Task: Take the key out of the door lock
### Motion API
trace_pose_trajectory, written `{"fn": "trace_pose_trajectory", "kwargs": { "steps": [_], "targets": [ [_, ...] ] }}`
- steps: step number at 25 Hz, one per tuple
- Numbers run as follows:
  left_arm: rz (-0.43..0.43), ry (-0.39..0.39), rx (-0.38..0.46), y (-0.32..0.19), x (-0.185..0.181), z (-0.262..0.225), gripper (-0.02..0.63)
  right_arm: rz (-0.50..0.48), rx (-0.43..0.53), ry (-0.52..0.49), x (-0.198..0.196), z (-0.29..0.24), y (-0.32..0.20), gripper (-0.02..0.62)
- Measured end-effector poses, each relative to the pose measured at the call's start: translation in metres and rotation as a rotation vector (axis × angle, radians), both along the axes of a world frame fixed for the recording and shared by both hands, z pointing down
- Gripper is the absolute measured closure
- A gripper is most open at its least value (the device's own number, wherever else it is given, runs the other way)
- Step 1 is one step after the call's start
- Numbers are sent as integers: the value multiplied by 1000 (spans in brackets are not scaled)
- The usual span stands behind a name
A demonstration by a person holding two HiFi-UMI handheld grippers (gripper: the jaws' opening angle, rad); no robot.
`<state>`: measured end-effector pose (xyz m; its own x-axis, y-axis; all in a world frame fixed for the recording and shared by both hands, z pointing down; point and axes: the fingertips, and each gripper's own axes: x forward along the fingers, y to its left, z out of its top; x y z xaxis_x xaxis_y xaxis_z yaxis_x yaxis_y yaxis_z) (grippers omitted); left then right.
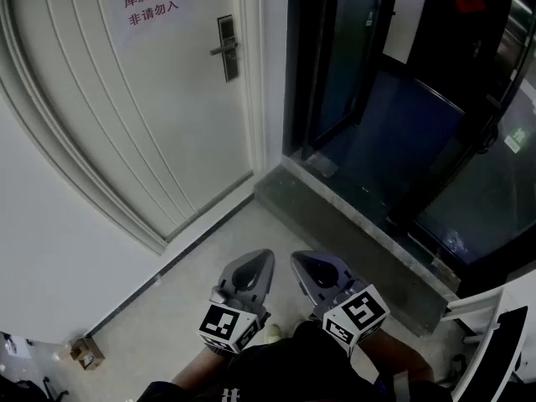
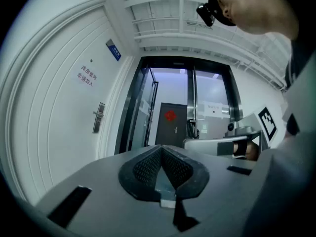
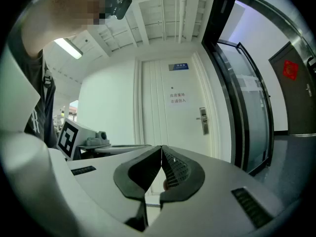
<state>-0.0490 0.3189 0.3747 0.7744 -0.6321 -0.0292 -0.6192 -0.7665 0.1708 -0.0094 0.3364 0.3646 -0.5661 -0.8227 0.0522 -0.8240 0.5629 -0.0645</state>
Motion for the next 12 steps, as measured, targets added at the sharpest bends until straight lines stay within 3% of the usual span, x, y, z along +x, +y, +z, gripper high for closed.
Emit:
{"fn": "trace_pose_trajectory", "kwargs": {
  "steps": [6,12],
  "targets": [
    [-62,1,-3,-51,7,7,600,-45,2,-3,10,6,-53,580],
    [-103,-10,9,-114,38,4,600,-103,1,-5,35,5,-119,581]
  ]
}}
